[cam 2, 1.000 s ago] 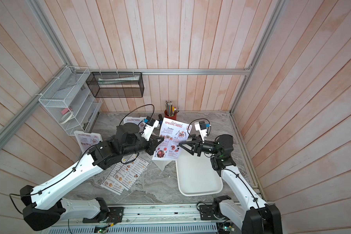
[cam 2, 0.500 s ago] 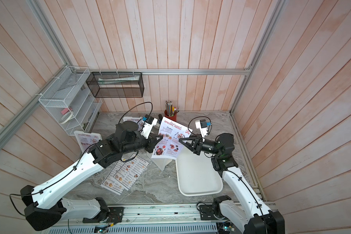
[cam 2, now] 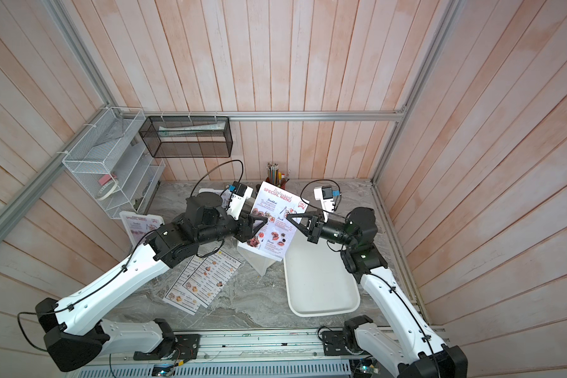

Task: Replace the menus in the menu holders
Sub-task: Pick up the menu from the storage box.

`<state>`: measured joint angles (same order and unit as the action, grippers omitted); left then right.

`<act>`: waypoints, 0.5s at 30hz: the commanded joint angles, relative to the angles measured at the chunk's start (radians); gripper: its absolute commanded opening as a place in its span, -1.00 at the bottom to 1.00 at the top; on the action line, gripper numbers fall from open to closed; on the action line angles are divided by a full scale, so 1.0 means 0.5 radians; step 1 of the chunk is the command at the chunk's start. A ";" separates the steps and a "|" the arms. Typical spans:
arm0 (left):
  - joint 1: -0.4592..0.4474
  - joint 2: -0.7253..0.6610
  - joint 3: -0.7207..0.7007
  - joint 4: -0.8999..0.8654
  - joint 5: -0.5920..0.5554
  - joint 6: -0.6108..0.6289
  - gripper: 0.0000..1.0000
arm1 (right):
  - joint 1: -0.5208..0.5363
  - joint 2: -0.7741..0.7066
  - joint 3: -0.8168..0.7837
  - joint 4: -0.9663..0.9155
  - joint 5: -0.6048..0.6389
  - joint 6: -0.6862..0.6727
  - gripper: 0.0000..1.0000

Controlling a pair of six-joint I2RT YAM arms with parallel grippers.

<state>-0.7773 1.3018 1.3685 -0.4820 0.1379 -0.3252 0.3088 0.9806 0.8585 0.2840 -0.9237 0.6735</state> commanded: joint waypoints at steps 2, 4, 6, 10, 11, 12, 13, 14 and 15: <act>0.183 -0.011 -0.176 0.045 -0.101 -0.142 0.28 | 0.017 0.036 0.246 -0.472 0.277 -0.236 -1.00; 0.309 -0.073 -0.305 0.079 -0.128 -0.212 0.32 | 0.020 0.048 0.335 -0.605 0.351 -0.310 -1.00; 0.432 -0.134 -0.454 0.135 -0.108 -0.264 0.34 | 0.021 0.063 0.405 -0.686 0.402 -0.355 -1.00; 0.549 -0.105 -0.702 0.247 -0.092 -0.296 0.11 | 0.065 0.110 0.540 -0.824 0.515 -0.413 -1.00; 0.553 -0.068 -0.736 0.289 -0.089 -0.308 0.04 | 0.080 0.127 0.570 -0.857 0.545 -0.423 -1.00; 0.551 -0.042 -0.761 0.332 -0.076 -0.320 0.00 | 0.091 0.142 0.588 -0.878 0.561 -0.426 -1.00; 0.551 -0.008 -0.779 0.375 -0.061 -0.331 -0.02 | 0.106 0.159 0.606 -0.896 0.573 -0.429 -1.00; 0.551 0.027 -0.789 0.402 -0.065 -0.338 -0.04 | 0.126 0.175 0.625 -0.910 0.587 -0.434 -1.00; 0.552 0.056 -0.783 0.425 -0.080 -0.338 -0.05 | 0.143 0.187 0.640 -0.925 0.600 -0.441 -1.00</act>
<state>-0.5003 1.2984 0.9844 -0.3637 0.0971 -0.4759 0.3603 1.0550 1.1439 -0.1047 -0.6746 0.4877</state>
